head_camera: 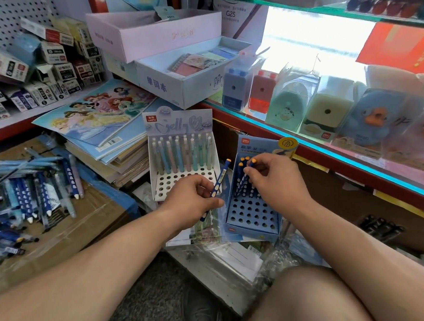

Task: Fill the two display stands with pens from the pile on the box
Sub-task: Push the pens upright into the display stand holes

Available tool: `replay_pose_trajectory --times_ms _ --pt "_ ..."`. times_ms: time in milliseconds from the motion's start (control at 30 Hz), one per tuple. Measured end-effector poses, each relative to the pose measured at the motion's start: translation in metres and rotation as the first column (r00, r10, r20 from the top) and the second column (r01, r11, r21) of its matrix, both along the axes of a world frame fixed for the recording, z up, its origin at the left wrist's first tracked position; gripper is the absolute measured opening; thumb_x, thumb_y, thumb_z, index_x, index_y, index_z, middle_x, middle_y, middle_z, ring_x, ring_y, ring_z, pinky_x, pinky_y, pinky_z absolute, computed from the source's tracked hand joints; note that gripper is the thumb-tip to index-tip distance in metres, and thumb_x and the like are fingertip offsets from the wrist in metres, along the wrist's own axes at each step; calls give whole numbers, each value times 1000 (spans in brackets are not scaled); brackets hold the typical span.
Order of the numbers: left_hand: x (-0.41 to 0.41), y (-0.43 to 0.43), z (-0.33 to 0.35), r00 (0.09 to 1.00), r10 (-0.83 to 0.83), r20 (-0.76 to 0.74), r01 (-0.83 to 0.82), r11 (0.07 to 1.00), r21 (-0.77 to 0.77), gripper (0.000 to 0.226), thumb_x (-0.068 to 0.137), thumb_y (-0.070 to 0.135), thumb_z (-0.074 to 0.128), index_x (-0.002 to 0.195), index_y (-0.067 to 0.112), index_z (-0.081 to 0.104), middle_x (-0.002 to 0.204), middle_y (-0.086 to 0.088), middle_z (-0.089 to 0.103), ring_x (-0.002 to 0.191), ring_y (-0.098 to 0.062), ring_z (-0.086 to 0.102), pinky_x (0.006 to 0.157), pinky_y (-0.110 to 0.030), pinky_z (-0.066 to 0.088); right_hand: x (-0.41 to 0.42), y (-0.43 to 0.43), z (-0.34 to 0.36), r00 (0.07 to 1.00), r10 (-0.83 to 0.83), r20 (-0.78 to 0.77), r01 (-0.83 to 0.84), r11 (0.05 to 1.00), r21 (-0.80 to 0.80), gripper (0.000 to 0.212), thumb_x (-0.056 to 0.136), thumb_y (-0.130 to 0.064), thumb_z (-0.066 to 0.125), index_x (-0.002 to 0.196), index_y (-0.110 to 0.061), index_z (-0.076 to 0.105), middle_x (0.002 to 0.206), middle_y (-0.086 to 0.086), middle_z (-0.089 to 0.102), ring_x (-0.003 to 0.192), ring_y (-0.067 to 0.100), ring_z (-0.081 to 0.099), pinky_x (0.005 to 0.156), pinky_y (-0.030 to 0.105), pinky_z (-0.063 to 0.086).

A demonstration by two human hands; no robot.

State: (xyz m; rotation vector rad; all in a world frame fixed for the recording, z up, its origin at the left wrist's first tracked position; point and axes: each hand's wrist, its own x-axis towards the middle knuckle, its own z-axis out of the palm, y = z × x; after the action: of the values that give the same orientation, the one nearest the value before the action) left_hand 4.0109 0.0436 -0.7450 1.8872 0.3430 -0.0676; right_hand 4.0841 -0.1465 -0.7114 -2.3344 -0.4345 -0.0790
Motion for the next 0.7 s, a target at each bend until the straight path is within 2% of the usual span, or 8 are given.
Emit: replay_pose_trajectory --times_ms 200,433,533,700 --pt "0 0 0 1000 -6 7 5 1000 22 26 79 14 88 90 17 64 79 0 60 65 -10 54 57 -22 47 1 0 -1 1000 -2 21 4 996 -84 7 97 -29 68 97 -23 72 80 -12 67 78 8 63 74 33 55" --pt "-1 -3 1 1000 -10 5 10 1000 13 25 80 11 86 92 15 64 78 -1 59 65 -11 55 59 -25 50 6 9 -2 997 -61 52 73 955 -287 26 93 -51 66 94 -25 71 80 -6 71 77 16 67 71 41 59" --pt "-1 -4 2 1000 -16 2 16 1000 3 24 81 9 86 90 14 64 77 -3 60 63 -14 58 58 -28 52 6 14 -2 995 -67 77 89 934 -346 29 94 -53 65 95 -25 72 88 -3 71 85 19 66 71 40 58" --pt "-2 -4 2 1000 -12 -1 12 1000 -1 26 80 9 86 89 15 63 77 -3 60 64 -16 59 58 -29 51 4 17 -4 999 -26 45 43 898 -437 30 95 -50 66 85 -22 69 80 -2 68 78 21 65 60 32 49"
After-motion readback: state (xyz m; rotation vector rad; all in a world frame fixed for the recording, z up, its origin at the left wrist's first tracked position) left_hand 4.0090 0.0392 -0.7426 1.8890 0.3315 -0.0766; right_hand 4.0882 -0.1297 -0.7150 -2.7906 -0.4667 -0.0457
